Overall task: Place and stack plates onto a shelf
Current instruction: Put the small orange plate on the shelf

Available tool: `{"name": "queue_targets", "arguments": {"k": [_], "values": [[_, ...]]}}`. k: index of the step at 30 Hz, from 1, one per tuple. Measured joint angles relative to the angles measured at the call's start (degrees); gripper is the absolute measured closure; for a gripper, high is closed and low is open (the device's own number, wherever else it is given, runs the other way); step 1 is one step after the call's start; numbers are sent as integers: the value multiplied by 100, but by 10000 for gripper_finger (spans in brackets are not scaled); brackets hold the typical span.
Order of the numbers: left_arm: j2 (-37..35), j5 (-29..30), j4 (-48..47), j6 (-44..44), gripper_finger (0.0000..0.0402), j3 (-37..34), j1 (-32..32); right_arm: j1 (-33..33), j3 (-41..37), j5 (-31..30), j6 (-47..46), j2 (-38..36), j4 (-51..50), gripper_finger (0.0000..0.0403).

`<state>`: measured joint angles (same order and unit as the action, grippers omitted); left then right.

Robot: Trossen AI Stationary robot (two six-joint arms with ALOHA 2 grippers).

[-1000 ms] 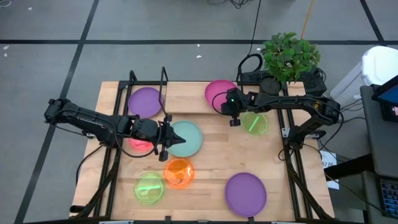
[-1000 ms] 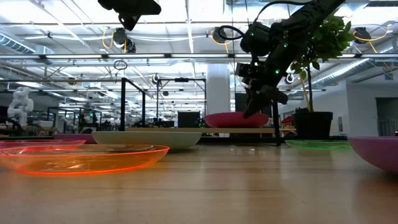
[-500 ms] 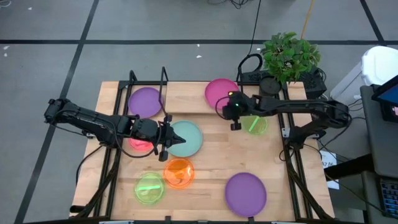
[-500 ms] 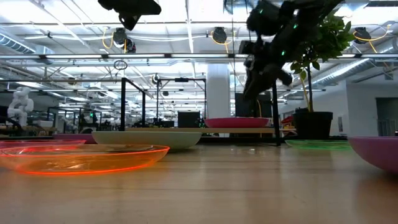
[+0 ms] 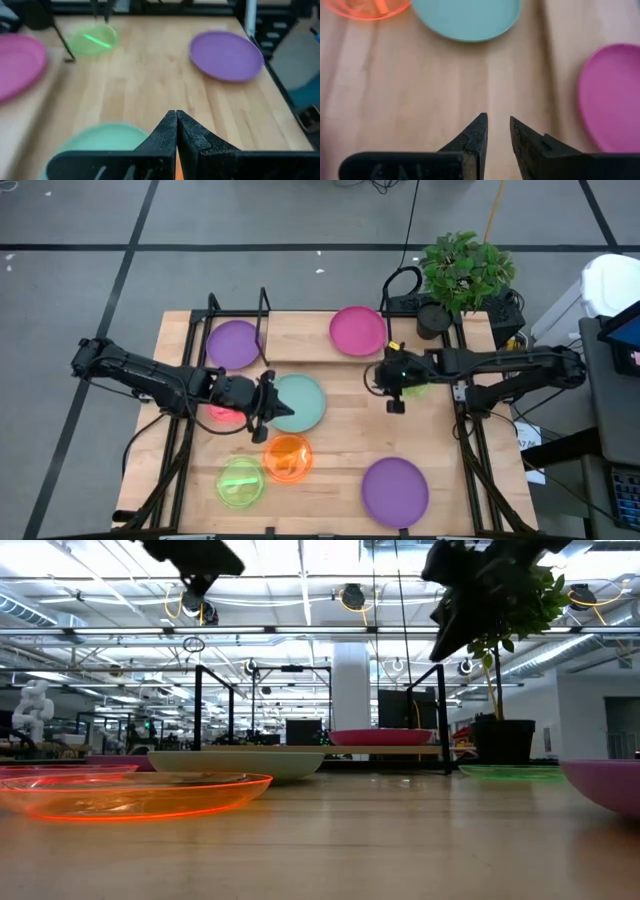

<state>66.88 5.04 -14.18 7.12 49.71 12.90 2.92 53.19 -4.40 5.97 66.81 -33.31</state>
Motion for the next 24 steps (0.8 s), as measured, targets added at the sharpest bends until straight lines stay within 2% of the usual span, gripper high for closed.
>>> {"name": "queue_targets", "arguments": {"k": [8,13,18,24], "values": [[141,-1,60,392,398,0,695,-768,-284,2,-245,-331,-222,335],[192,115,112,987,398,0,1273,-1097,-343,-4,-360,-596,-545,335],[507,554,390,1096,398,0,1696,-1254,-343,-15,-497,-847,-480,335],[1162,583,831,1108,398,0,1974,-1454,-343,-28,-964,-981,-515,335]]}}
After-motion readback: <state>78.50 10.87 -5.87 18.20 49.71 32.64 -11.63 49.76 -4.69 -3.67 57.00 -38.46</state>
